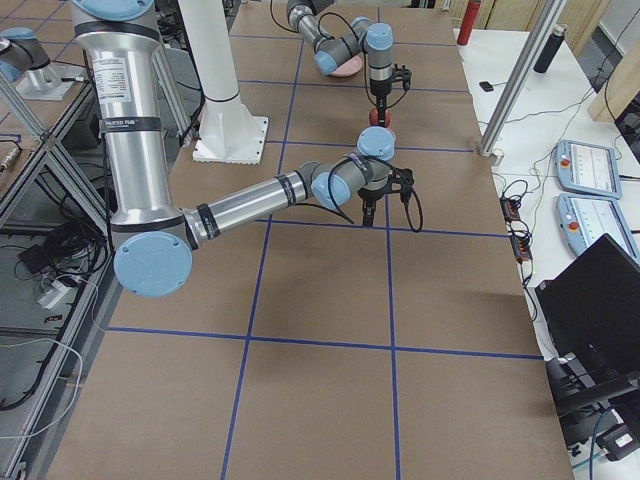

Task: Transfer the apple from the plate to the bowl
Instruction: 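Lift the apple with the left gripper and carry it over the bowl, then lower the apple into the pink bowl and open the left gripper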

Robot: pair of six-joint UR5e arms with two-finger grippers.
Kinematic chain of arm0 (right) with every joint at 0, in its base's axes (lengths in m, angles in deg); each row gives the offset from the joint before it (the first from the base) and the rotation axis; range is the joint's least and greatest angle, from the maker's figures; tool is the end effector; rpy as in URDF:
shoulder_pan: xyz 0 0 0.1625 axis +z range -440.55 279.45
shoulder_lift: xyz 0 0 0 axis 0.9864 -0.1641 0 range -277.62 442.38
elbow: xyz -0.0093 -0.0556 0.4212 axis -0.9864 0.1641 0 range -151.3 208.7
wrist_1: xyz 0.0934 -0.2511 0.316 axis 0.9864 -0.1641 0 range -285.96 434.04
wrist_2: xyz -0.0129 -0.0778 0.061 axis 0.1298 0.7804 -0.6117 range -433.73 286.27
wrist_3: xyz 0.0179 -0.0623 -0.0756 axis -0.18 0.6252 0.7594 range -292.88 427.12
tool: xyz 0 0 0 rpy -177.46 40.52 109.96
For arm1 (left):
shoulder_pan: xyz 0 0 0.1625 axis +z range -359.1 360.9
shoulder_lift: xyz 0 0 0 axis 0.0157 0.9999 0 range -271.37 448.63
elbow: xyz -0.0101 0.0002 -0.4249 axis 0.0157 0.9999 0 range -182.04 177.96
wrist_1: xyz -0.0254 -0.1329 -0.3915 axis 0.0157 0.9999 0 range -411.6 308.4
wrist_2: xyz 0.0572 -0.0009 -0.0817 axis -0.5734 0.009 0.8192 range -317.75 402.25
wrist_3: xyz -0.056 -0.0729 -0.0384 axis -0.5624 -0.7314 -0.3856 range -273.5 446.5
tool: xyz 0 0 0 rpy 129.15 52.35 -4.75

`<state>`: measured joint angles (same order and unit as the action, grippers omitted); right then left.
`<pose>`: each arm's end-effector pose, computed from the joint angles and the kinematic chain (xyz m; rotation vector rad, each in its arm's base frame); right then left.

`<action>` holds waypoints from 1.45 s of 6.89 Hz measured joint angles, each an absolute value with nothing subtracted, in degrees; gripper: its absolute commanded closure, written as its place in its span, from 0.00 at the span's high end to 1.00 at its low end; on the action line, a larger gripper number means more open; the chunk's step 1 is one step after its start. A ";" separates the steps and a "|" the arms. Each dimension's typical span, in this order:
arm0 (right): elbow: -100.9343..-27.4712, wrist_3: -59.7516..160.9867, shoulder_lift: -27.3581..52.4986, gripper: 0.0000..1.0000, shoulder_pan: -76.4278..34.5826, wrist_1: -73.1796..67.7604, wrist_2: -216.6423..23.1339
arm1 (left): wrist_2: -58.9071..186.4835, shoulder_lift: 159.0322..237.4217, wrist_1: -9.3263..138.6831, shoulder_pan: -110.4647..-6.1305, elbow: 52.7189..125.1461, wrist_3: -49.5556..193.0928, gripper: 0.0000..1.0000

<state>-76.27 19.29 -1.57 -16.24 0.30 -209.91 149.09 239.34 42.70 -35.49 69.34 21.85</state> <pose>-0.1752 -0.5062 0.4388 0.0277 -0.9874 0.0925 0.5817 -0.5583 0.1012 0.1740 0.8319 -0.0620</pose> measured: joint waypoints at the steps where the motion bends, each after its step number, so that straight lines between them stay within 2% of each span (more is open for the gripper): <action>1: -76.25 19.27 -1.52 1.00 -16.27 0.30 -209.89 | 149.21 239.49 45.16 -34.95 67.61 19.83 0.00; 3: -76.28 19.28 -1.52 1.00 -16.34 0.28 -209.85 | 149.30 239.73 46.42 -34.50 65.19 19.70 0.00; 4: -76.32 19.25 -1.54 1.00 -16.40 0.24 -209.80 | 149.30 239.78 46.43 -34.47 64.98 20.29 0.14; 5: -76.31 19.23 -1.55 1.00 -16.49 0.22 -209.74 | 149.31 239.73 46.41 -34.44 65.04 20.42 0.32; 8: -76.11 19.22 -1.48 1.00 -16.86 0.21 -209.39 | 149.31 239.32 46.93 -34.48 65.11 20.49 0.94; 10: -76.07 19.22 -1.36 1.00 -16.91 0.21 -209.28 | 149.22 239.15 47.69 -34.58 65.03 20.47 0.97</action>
